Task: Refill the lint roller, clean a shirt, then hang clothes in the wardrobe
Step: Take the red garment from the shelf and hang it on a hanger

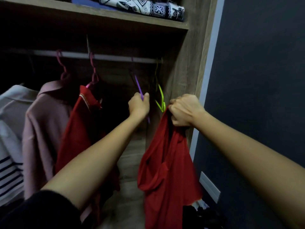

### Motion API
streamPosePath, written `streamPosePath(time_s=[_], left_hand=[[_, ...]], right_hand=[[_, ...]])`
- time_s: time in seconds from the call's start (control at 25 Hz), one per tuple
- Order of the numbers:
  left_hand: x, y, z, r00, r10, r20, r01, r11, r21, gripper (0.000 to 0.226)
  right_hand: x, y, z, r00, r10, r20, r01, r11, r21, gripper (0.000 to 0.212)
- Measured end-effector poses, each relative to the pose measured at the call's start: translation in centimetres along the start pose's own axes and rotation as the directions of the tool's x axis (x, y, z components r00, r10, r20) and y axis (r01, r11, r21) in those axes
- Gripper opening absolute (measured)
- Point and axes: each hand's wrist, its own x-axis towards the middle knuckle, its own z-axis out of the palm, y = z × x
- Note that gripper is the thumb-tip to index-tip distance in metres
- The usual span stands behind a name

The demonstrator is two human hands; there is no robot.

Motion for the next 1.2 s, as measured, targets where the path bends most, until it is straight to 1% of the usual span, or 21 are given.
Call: streamPosePath(time_s=[0.16,0.24,0.28,0.36,0.4,0.48,0.52,0.56,0.6,0.64,0.72,0.84,0.92,0.96,1.04,1.12,1.16,1.2], left_hand=[[-7.7,-7.6,-6.3,0.989,0.057,-0.134,-0.058,0.998,0.002,0.045],[-10.2,-10.8,-10.3,0.985,0.109,-0.131,-0.105,0.994,0.037,0.045],[-10.9,-12.0,-12.3,0.981,0.162,-0.108,-0.155,0.986,0.069,0.045],[-11.6,-13.5,-15.7,0.963,0.262,-0.065,-0.255,0.963,0.089,0.042],[-11.9,-14.0,-17.5,0.958,0.281,-0.058,-0.277,0.958,0.074,0.041],[-12.4,-15.3,-20.7,0.948,0.314,-0.058,-0.311,0.949,0.053,0.043],[-12.8,-15.8,-22.1,0.939,0.339,-0.052,-0.336,0.94,0.055,0.045],[-13.2,-16.2,-23.3,0.931,0.363,-0.038,-0.36,0.931,0.065,0.048],[-13.7,-16.5,-24.4,0.923,0.385,-0.027,-0.382,0.921,0.076,0.048],[-14.1,-16.8,-25.2,0.916,0.4,-0.024,-0.397,0.914,0.089,0.047],[-14.7,-17.3,-26.5,0.911,0.412,-0.036,-0.406,0.908,0.105,0.046],[-15.2,-18.3,-28.3,0.905,0.421,-0.057,-0.411,0.902,0.133,0.048],[-15.9,-19.0,-29.3,0.877,0.48,-0.035,-0.468,0.868,0.168,0.053],[-16.3,-19.0,-29.3,0.854,0.52,-0.014,-0.508,0.84,0.189,0.057],[-17.1,-18.1,-28.5,0.814,0.58,0.02,-0.57,0.793,0.215,0.064],[-17.6,-16.4,-27.5,0.788,0.616,0.022,-0.606,0.769,0.204,0.058],[-17.9,-15.8,-26.9,0.787,0.616,0.01,-0.608,0.773,0.181,0.054],[-18.2,-15.3,-26.6,0.794,0.607,-0.015,-0.598,0.786,0.156,0.049]], right_hand=[[0.2,-0.1,0.4,0.999,0.037,0.011,-0.037,0.998,0.044,0.026],[0.4,-0.5,0.2,0.997,0.081,0.001,-0.081,0.993,0.089,0.024],[0.6,-0.7,0.0,0.992,0.126,0.016,-0.127,0.979,0.161,0.025],[1.0,-0.6,-0.3,0.971,0.21,0.116,-0.238,0.904,0.356,0.032],[1.2,-0.8,-0.6,0.963,0.213,0.166,-0.266,0.855,0.446,0.036],[1.1,-1.2,-1.0,0.96,0.19,0.208,-0.278,0.749,0.601,0.042],[0.8,-1.5,-1.4,0.959,0.188,0.214,-0.284,0.694,0.661,0.039],[0.4,-1.9,-1.9,0.959,0.186,0.216,-0.285,0.664,0.692,0.035],[0.0,-2.3,-2.4,0.966,0.174,0.192,-0.259,0.659,0.706,0.037],[-0.3,-2.6,-2.9,0.971,0.156,0.18,-0.238,0.67,0.703,0.044],[-0.6,-3.3,-4.5,0.968,0.159,0.192,-0.249,0.681,0.689,0.054],[-1.2,-3.7,-6.4,0.952,0.201,0.231,-0.305,0.704,0.642,0.051],[-2.1,-4.0,-7.6,0.941,0.222,0.256,-0.336,0.702,0.627,0.056],[-2.4,-4.7,-8.5,0.945,0.212,0.249,-0.325,0.694,0.643,0.059],[-2.6,-7.1,-10.9,0.978,0.116,0.175,-0.206,0.696,0.687,0.058],[-2.4,-10.4,-13.7,0.997,0.006,0.081,-0.061,0.701,0.711,0.056],[-2.5,-11.7,-14.8,0.999,-0.009,0.038,-0.021,0.698,0.716,0.055],[-2.8,-12.7,-15.7,1.0,0.003,-0.02,0.012,0.725,0.689,0.051]])
